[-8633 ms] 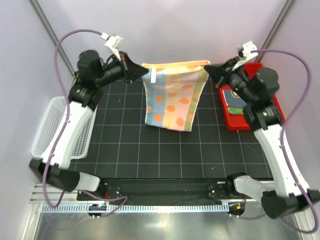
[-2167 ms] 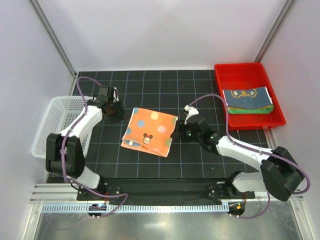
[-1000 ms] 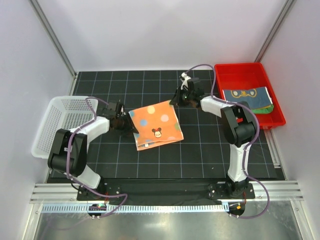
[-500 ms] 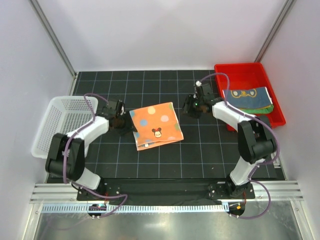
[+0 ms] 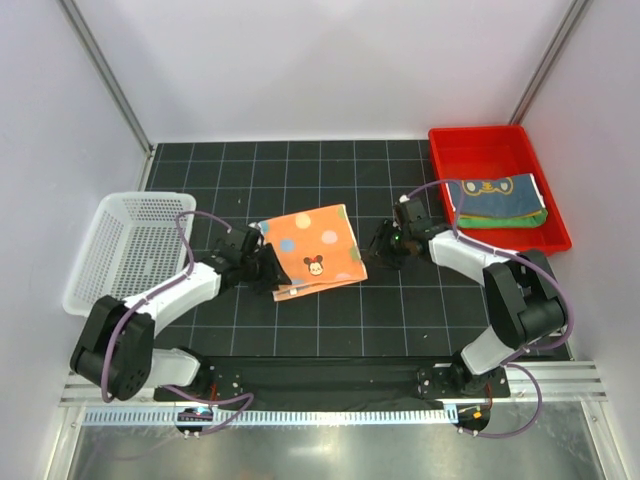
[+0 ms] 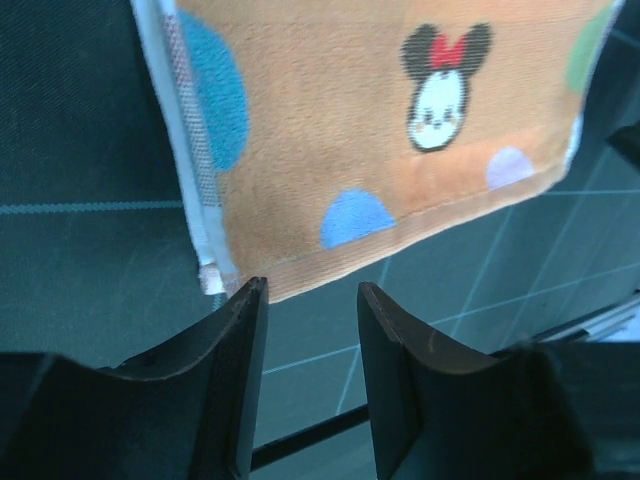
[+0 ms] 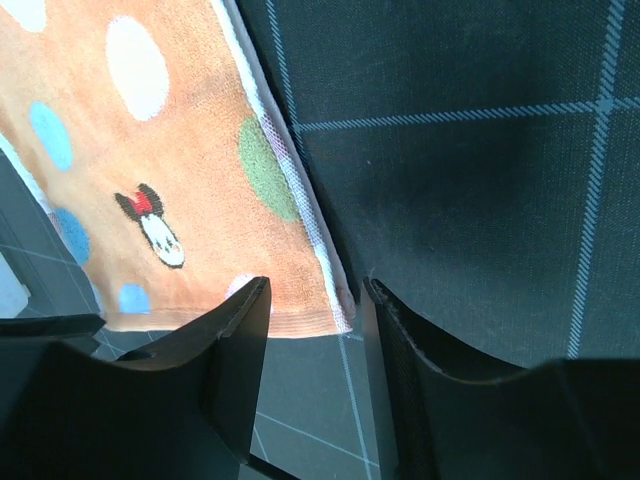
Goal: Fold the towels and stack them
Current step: Fold the towel
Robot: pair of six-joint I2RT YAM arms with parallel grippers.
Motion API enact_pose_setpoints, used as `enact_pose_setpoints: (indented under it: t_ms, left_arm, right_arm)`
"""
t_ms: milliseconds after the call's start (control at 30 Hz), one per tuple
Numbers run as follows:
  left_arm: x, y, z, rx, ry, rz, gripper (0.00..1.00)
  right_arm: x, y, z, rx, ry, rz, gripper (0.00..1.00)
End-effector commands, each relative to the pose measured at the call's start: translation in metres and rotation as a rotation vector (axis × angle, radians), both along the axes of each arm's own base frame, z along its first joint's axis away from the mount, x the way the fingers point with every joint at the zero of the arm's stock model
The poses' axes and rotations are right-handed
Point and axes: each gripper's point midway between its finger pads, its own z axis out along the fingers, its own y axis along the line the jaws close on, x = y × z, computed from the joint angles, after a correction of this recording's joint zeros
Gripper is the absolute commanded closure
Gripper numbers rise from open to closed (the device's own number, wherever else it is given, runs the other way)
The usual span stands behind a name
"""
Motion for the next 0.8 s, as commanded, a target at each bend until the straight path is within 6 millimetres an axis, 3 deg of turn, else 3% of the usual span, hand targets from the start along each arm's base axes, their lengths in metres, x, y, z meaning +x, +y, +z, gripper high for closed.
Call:
enact_pose_setpoints:
  t_ms: [0, 100, 300, 600, 767]
  left_arm:
    - [0.007, 0.005, -0.011, 0.044, -0.026, 0.039, 0.57]
    - [0.001, 0.011, -0.024, 0.08, -0.002, 0.033, 0.59]
    - [-0.002, 0.012, -0.031, 0.114, 0.005, 0.023, 0.61]
    - [-0.004, 0.024, -0.039, 0.194, 0.015, 0.015, 0.62]
    - [-0.003, 0.026, -0.038, 0.212, 0.013, 0.011, 0.7]
  right_arm:
    - [0.01, 0.01, 0.02, 0.037, -0.095, 0.023, 0.52]
    - [0.005, 0.014, 0.02, 0.019, -0.1, 0.06, 0.53]
    - [0.003, 0.013, 0.017, -0.06, -0.113, 0.09, 0.54]
    - [-0.011, 0.012, -0.006, -0.094, -0.084, 0.122, 0.54]
    - [-0.015, 0.012, -0.014, -0.102, -0.075, 0.131, 0.55]
